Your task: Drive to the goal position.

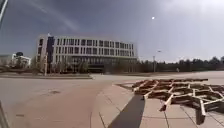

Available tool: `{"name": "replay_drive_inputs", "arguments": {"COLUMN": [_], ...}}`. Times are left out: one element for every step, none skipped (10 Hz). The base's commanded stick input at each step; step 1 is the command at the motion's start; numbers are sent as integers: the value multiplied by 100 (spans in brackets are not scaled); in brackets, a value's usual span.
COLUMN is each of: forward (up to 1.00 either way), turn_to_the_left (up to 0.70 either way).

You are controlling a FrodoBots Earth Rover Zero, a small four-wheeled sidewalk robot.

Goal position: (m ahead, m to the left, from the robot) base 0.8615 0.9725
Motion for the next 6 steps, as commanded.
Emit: {"name": "replay_drive_inputs", "arguments": {"forward": [5,5,5,5,5,5], "turn_to_the_left": [0,0,0,0,0,0]}}
